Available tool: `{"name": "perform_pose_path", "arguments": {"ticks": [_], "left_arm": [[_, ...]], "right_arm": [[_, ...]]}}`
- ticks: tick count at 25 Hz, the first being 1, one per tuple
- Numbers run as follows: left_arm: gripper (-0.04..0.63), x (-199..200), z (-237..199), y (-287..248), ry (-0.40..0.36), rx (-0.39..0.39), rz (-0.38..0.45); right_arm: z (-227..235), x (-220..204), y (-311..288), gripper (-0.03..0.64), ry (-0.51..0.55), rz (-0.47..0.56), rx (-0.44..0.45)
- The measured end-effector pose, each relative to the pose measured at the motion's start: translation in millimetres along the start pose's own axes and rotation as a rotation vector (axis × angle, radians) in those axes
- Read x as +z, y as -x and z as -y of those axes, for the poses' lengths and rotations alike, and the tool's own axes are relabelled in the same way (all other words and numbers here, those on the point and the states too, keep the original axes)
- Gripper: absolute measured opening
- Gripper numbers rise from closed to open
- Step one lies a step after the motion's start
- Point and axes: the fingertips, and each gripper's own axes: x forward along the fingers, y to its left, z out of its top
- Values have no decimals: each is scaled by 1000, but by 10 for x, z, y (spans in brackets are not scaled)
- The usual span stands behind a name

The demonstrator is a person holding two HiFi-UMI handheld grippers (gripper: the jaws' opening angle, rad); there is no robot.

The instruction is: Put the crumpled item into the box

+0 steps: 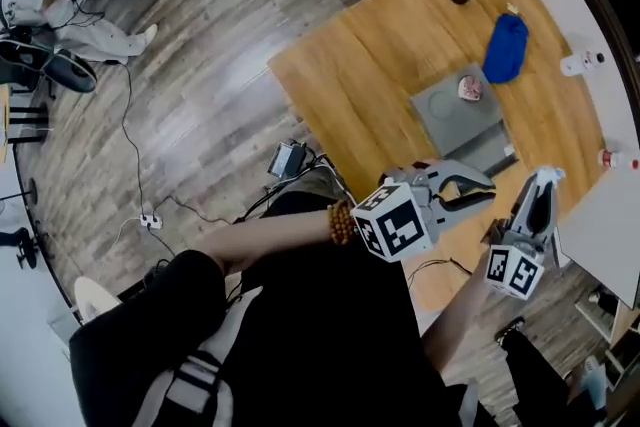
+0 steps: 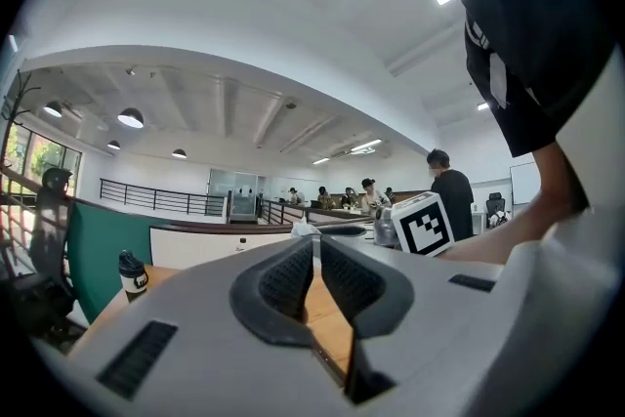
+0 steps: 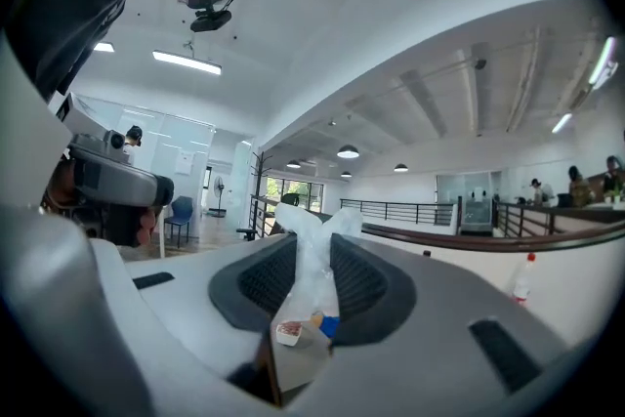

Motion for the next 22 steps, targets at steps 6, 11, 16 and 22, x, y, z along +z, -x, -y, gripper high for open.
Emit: {"name": "perform_pose_path", "arguments": {"ticks": [6, 11, 16, 22], "left_arm": [[42, -29, -55, 23, 2, 49, -1], [41, -52, -63, 5, 12, 49, -5], [43, -104, 12, -6, 20, 19, -7], [42, -131, 7, 27, 20, 11, -17]], "right_arm": [[-81, -376, -159, 107, -53, -60, 75], [-110, -692, -251, 107, -58, -141, 70], [-168, -1148, -239, 107, -17, -246, 92], [-185, -1605, -131, 109, 24, -360, 108]]}}
